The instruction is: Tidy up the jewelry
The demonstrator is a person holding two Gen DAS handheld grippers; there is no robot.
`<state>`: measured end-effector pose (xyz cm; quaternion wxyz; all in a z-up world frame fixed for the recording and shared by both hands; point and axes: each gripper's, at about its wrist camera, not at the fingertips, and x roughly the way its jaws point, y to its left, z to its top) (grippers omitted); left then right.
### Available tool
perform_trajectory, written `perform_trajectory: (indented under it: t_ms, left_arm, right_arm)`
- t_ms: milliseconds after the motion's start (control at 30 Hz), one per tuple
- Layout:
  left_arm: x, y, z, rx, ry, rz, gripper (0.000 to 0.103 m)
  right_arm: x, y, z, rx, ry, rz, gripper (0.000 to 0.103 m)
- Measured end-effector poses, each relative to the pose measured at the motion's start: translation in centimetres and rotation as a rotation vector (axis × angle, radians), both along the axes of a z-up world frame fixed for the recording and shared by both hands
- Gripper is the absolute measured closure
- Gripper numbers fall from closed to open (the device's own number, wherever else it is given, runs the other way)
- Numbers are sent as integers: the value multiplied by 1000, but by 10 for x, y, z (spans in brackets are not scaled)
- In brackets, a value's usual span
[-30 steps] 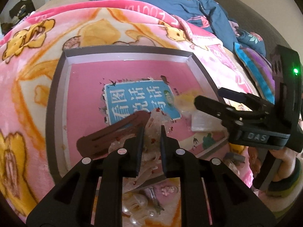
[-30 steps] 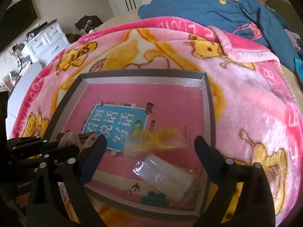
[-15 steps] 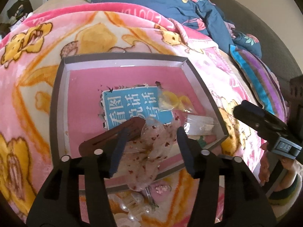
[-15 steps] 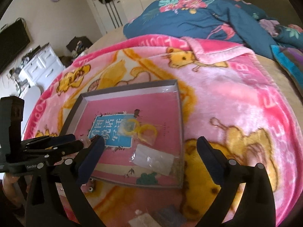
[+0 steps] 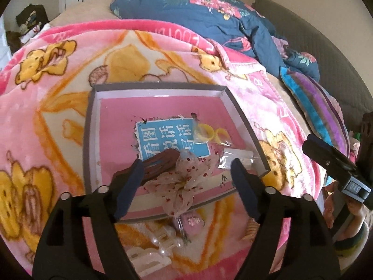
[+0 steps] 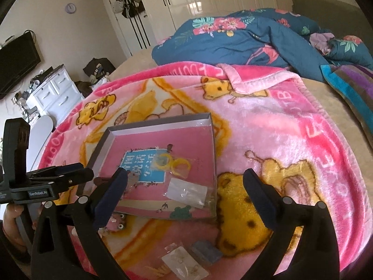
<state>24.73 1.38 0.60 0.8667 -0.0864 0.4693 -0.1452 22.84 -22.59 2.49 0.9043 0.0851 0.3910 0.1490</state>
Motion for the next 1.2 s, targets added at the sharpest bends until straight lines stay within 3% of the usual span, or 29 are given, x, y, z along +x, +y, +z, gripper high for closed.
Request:
perform_trajectory:
  t_ms: [233, 667, 1200]
  left_arm:
    - [-18, 8, 27, 0, -56, 44, 9]
    - [-67, 28, 65, 3, -163, 125, 9]
    - [-117, 32, 74, 9, -218, 135, 9]
  right_arm:
    - [-20, 6, 23, 4, -58, 31, 4]
    - [-56, 14, 53, 6, -146, 84, 4]
    - [-98, 21, 74, -4, -205, 124, 4]
